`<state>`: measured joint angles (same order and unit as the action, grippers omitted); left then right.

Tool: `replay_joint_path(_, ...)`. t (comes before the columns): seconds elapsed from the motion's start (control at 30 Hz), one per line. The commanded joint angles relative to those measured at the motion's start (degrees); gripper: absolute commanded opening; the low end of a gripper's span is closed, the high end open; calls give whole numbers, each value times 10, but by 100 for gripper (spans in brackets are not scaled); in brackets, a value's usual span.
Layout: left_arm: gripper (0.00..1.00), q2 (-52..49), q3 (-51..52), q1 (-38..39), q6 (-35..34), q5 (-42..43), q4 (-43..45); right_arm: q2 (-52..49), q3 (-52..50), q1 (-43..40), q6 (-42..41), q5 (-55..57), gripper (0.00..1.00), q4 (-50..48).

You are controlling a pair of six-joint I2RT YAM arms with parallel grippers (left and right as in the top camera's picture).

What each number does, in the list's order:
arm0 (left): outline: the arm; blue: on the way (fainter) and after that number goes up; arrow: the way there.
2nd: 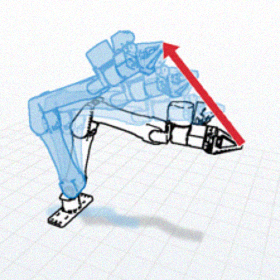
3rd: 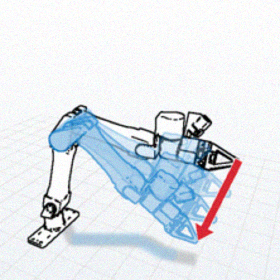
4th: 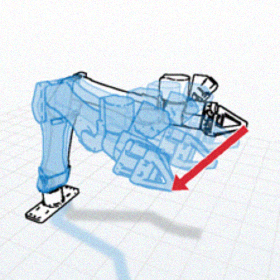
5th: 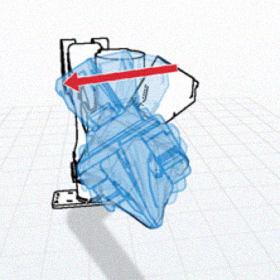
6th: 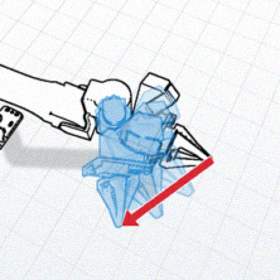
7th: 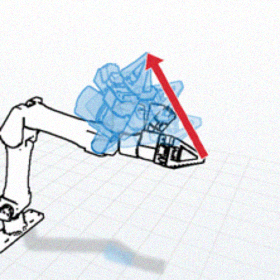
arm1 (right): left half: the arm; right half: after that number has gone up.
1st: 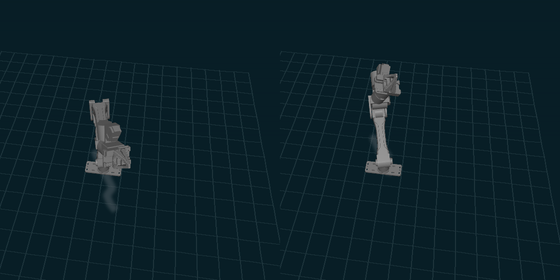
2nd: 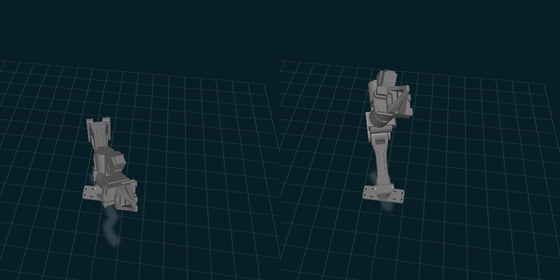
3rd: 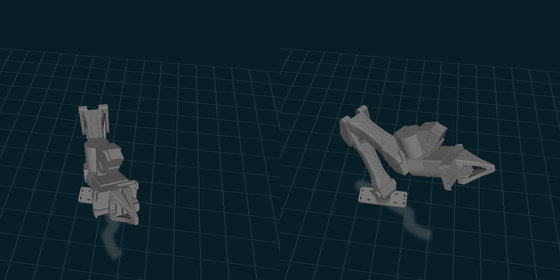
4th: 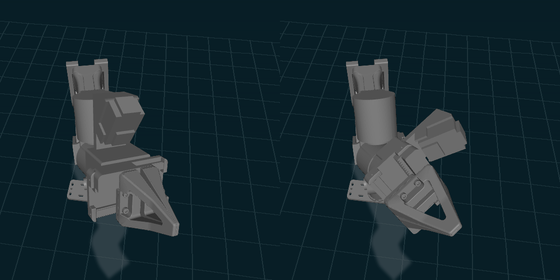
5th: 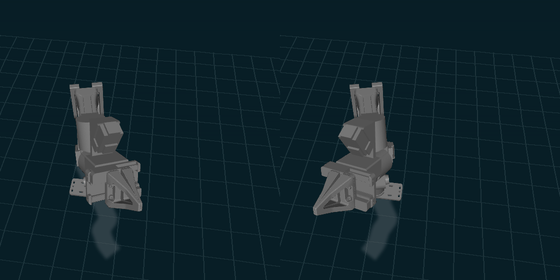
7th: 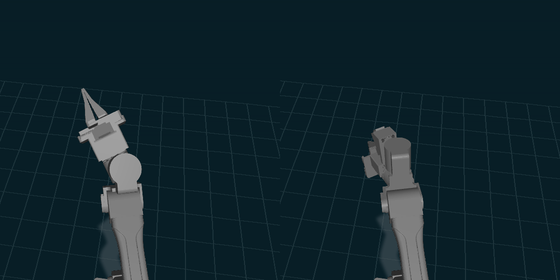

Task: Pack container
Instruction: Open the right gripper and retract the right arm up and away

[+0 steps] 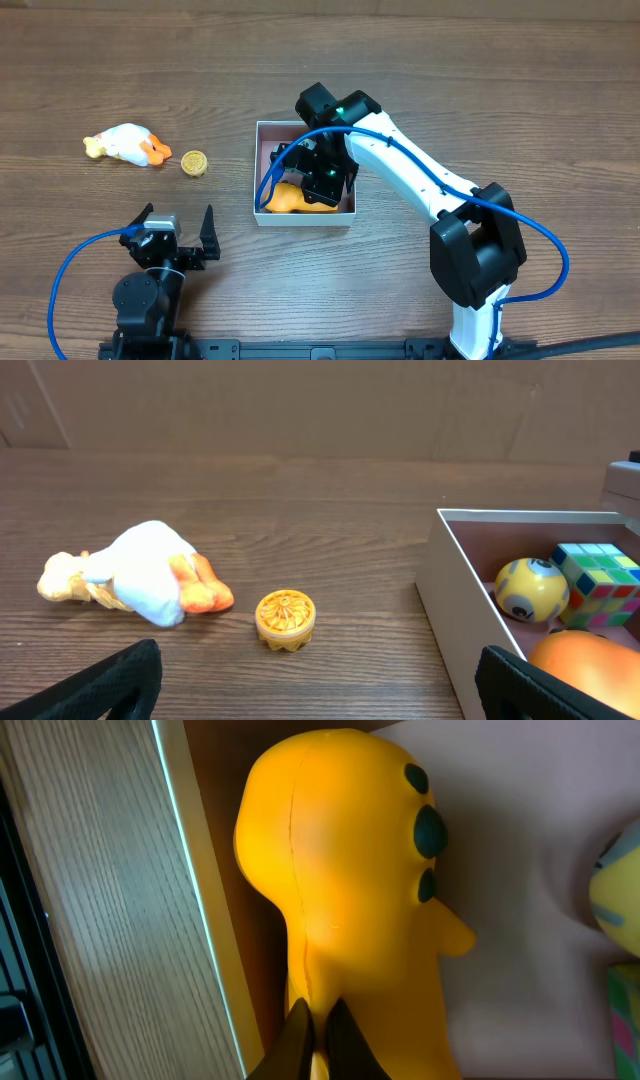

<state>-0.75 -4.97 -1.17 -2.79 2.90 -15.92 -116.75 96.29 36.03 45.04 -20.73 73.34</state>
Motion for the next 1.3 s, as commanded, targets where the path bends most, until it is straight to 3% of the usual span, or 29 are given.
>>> replay_joint_path(0.0,100,4,2,-3,5,8,1,-1,-4,-2,3,-18,13,-2)
replay_joint_path(0.03,100,4,2,-3,5,8,1,-1,-4,-2,0,-18,38,-3)
replay_joint_path(0.1,100,4,2,-3,5,8,1,-1,-4,-2,0,-18,57,-3)
replay_joint_path(0.23,100,4,2,-3,5,8,1,-1,-2,-2,0,-18,63,-5)
replay_joint_path(0.4,100,4,2,-3,5,8,1,-1,19,-2,-2,-18,63,-7)
replay_joint_path(0.67,100,4,2,-3,5,8,1,0,176,-3,-50,0,63,35)
replay_joint_path(0.77,100,4,2,-3,5,8,1,0,254,-18,-175,124,67,40)
replay_joint_path(0.8,100,4,2,-3,5,8,1,0,272,-28,-217,174,73,41)
replay_joint_path(0.83,100,4,2,-3,5,8,1,0,285,-41,-252,221,95,41)
replay_joint_path(0.87,100,4,2,-3,5,8,1,0,292,-56,-290,272,100,39)
replay_joint_path(0.97,100,4,2,-3,5,8,1,0,292,-104,-410,362,100,36)
replay_joint_path(1.1,100,4,2,-3,5,8,1,0,292,-195,-560,355,100,30)
replay_joint_path(1.27,100,4,2,-3,5,8,1,0,292,-284,-623,290,100,14)
